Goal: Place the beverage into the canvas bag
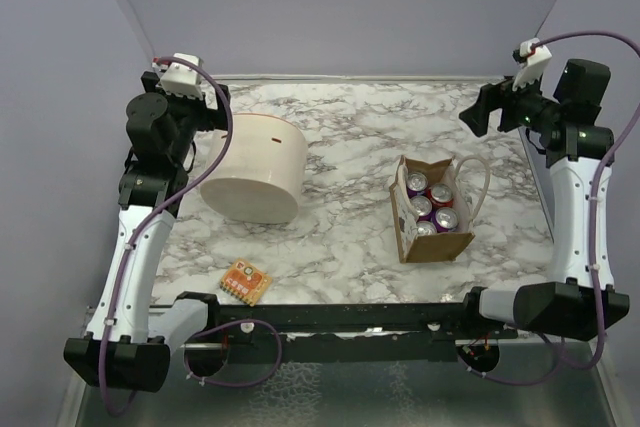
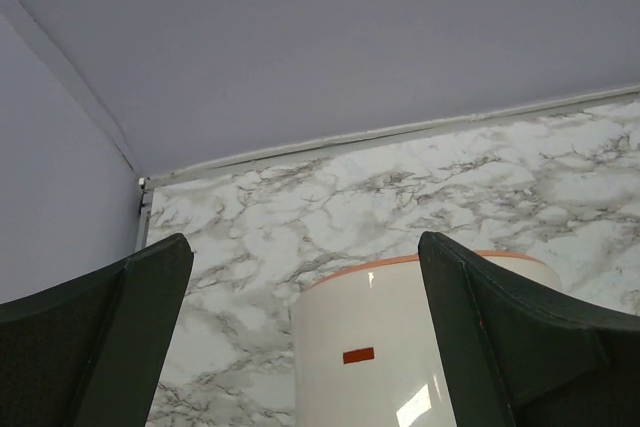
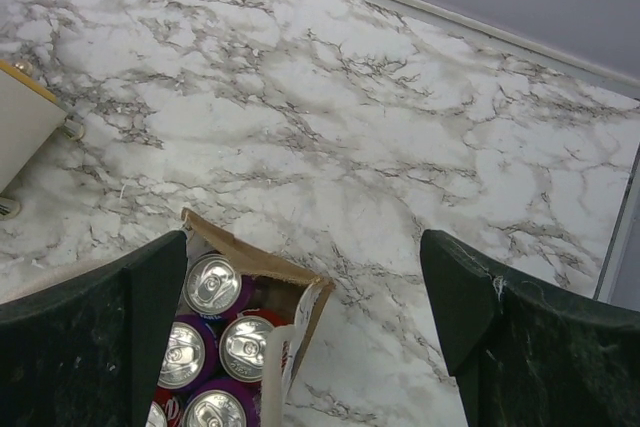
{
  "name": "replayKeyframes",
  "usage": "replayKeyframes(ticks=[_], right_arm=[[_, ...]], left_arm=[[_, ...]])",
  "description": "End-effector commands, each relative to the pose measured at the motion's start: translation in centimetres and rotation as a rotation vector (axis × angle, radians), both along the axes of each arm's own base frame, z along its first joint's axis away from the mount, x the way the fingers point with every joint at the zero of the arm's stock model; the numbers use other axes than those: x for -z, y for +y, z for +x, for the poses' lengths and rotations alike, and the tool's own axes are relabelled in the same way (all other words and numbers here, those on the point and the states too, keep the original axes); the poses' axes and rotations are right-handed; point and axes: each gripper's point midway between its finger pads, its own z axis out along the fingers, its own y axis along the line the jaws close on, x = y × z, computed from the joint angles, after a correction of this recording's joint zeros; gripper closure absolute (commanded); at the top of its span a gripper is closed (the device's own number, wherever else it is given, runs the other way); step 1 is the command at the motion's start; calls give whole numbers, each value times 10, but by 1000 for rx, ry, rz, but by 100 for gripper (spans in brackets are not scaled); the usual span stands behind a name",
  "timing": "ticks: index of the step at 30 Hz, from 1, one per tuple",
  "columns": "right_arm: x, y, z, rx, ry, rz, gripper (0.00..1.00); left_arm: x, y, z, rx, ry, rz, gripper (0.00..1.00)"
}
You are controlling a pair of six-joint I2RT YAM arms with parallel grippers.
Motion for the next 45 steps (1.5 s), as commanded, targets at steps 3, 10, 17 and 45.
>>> replayKeyframes(ticks=[3,10,17,45], right_arm=[[-26,3,-23,34,-157,-17,0],[-44,3,-53,59,-274,-70,0],[-56,7,-69,57,-338,-83,1],[-49,-1,-107,146,-388,-118,0]], left_arm=[[-7,2,-7,12,-27,-26,1],[-8,3,-17,21,-20,-14,1],[-1,3,-26,39,17,-7,1],[-11,21,-58,0,-50,6,1]])
